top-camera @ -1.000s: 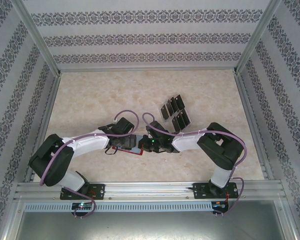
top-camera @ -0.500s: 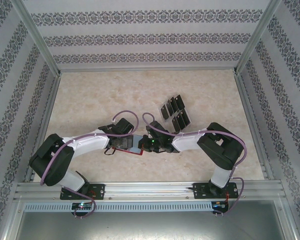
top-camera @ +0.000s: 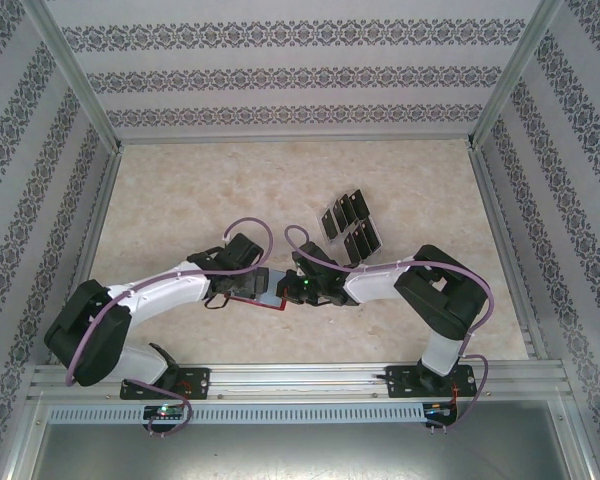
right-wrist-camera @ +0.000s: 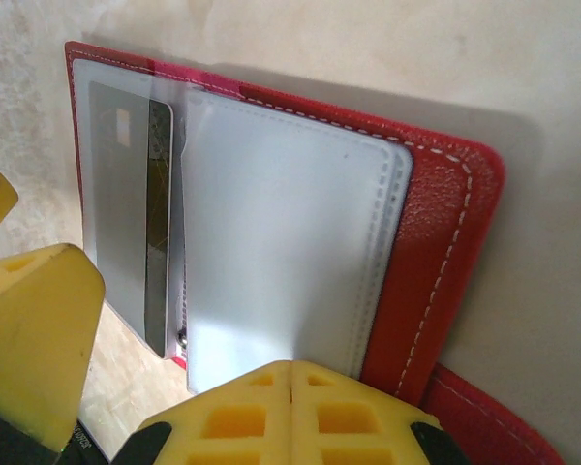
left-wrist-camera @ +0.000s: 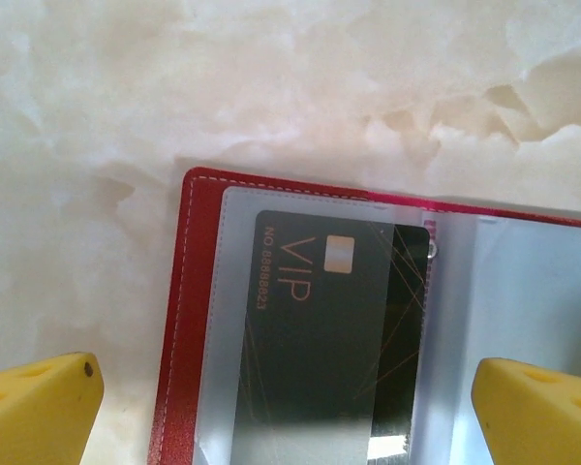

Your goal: Put the credit cards into the card holder

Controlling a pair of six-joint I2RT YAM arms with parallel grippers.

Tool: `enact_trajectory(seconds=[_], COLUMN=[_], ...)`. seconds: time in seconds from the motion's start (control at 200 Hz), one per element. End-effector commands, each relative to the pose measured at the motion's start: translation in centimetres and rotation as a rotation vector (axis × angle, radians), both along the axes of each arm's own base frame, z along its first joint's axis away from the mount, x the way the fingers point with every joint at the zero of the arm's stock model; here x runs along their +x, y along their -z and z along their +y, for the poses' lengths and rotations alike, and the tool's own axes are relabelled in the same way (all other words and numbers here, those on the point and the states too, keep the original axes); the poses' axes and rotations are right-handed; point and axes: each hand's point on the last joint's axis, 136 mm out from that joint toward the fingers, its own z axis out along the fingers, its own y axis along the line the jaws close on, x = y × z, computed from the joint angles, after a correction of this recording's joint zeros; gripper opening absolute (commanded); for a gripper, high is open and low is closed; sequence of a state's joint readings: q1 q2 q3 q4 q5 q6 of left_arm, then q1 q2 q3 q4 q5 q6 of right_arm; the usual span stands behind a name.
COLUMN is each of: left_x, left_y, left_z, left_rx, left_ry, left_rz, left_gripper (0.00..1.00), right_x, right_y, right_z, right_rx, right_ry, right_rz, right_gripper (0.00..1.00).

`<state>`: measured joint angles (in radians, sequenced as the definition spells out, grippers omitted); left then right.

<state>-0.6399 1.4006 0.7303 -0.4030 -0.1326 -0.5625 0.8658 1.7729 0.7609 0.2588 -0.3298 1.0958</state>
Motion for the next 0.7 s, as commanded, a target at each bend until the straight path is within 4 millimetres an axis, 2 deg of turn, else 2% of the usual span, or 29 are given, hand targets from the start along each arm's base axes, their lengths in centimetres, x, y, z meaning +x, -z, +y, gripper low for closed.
enact_trajectory(seconds=[0.0, 0.355, 0.7], left_x=[-0.6, -1.7, -1.8], left_y=[1.1, 3.0, 2.7], left_z=[-0.1, 0.5, 2.8], left_rx=[0.003, 0.028, 0.119], left_ry=[0.024, 0.021, -0.055], left_rz=[0.025, 0.07, 0.062], left_gripper=[0.98, 0.98, 0.98], right_x=[0.0, -0.1, 0.0], right_y=[1.7, 1.9, 1.9], right_z=[-1.5, -1.6, -1.7], right_rx=[-0.064, -0.069, -0.072], right_ry=[0.025, 0.024, 0.027], right_rz=[0.024, 0.028, 0.029], right_gripper=[0.0, 0.0, 0.0])
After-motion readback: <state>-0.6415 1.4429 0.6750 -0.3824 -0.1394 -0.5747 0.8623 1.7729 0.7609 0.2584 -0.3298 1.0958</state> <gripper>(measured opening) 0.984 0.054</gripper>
